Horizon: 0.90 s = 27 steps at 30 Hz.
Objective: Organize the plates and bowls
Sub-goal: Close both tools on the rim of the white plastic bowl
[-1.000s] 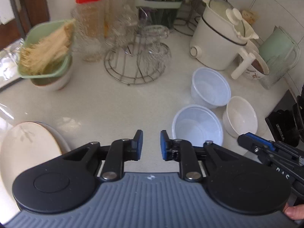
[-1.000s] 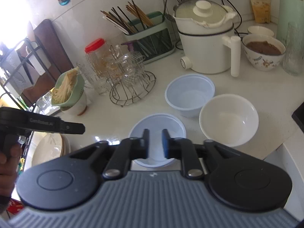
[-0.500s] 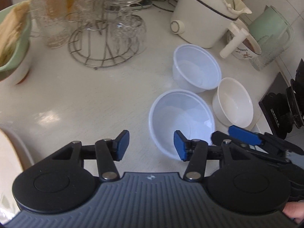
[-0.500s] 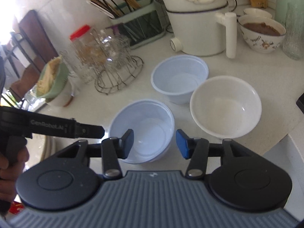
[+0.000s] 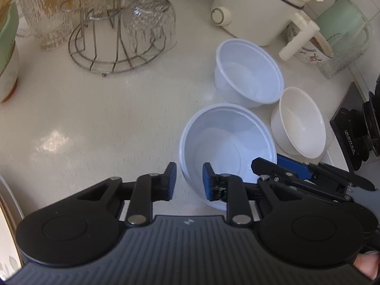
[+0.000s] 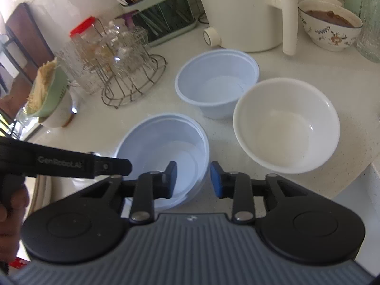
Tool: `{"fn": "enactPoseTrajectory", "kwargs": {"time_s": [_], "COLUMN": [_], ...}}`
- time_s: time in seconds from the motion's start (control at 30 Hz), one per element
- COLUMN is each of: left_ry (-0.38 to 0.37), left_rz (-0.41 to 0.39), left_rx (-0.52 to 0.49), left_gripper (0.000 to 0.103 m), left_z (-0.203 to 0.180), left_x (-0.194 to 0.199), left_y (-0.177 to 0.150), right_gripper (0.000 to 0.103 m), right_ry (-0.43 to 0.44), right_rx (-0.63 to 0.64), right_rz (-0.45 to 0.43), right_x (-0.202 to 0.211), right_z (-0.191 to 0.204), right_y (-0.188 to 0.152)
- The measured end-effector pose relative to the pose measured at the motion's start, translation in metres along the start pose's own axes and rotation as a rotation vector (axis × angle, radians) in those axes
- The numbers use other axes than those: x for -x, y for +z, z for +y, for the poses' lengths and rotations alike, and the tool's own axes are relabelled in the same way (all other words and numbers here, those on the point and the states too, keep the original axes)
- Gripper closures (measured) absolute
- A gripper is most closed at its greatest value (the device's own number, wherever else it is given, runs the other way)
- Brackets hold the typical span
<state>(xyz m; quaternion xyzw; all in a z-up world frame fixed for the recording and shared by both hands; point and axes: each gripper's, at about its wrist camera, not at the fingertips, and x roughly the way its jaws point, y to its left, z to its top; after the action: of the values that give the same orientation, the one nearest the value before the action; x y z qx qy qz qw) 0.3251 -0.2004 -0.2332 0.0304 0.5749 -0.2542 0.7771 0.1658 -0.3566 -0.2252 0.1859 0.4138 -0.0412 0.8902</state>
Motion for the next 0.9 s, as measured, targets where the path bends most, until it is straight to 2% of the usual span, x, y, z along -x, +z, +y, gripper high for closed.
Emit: {"fn": "enactPoseTrajectory", "kwargs": {"time_s": [0.1,0.2,0.63,0.9], "left_ry": [0.001,0.006,0.001,0.055], "left_rz": [-0.007,-0.014,-0.069,-0.103], "left_rx": [0.005,0.012,0.113,0.222], "left_gripper": [0.090,0.091,0.093,0.093], "left_z": [0.001,0.003,0.035,0.070], "left_x": [0.001,0.002,0.039,0.065], "left_y": [-0.001,-0.003,-0.016,-0.034], "right_gripper": [0.080,0.085,0.085,0.085], "right_ry": [-0.005,-0.007,0.075,0.153], "right_rx": [-0.024,-0.036,0.024,0.108], "right_rz": [0.011,0.011,0.021,0.050], "right_x": [-0.002,-0.002,0.006,-0.004], "right_z": [-0.001,-0.001,0.021,0.056], "right_y": [-0.003,-0.006,-0.006,-0.003]}}
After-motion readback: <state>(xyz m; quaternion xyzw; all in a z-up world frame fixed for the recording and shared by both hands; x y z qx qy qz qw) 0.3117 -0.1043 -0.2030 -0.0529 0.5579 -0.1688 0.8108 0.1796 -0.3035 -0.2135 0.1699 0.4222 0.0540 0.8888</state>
